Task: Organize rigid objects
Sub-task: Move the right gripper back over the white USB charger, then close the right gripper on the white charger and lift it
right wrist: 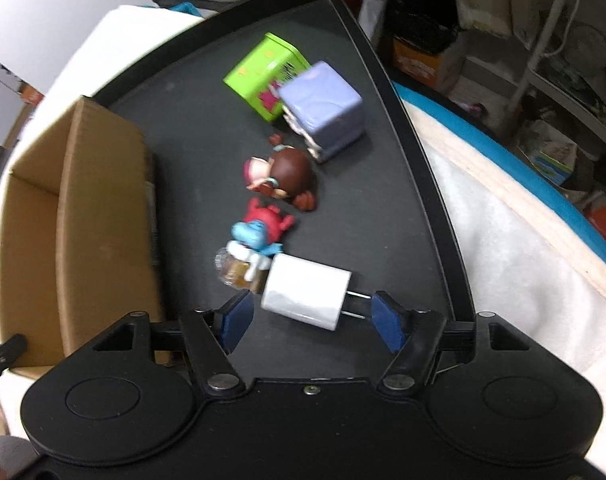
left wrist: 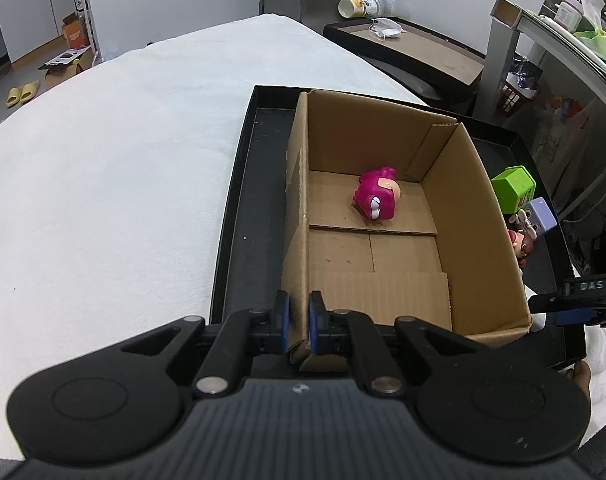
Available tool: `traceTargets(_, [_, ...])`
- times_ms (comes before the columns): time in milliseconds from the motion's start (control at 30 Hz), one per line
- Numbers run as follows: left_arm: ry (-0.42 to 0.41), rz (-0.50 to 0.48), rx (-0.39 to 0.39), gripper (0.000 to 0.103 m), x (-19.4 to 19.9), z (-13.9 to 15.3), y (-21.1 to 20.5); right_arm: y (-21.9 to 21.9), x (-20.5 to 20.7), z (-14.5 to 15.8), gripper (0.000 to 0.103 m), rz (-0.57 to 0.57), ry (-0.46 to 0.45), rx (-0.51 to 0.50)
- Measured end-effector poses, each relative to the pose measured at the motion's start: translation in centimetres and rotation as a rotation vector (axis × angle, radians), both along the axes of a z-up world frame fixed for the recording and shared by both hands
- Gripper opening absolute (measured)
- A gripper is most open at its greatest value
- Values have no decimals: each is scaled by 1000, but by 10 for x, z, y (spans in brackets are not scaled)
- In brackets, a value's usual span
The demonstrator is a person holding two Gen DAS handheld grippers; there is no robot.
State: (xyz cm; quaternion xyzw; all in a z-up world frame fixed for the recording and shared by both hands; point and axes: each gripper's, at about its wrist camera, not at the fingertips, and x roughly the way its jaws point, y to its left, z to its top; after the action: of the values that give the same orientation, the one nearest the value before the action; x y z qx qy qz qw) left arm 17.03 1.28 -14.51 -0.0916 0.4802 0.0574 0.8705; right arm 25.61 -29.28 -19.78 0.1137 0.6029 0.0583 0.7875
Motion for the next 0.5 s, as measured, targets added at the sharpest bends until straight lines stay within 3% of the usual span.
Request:
traceTargets(267, [-1,-1,-2,9,0,0,0,10,6,-14,73,3,2,-46])
traceTargets(367, [0,0,-3,9,0,0,1,14,5,-15,44,21,13,-45])
traceTargets(500, [-2,-1,0,9,-1,0,1,15,4,-11,40,28,-10,-40])
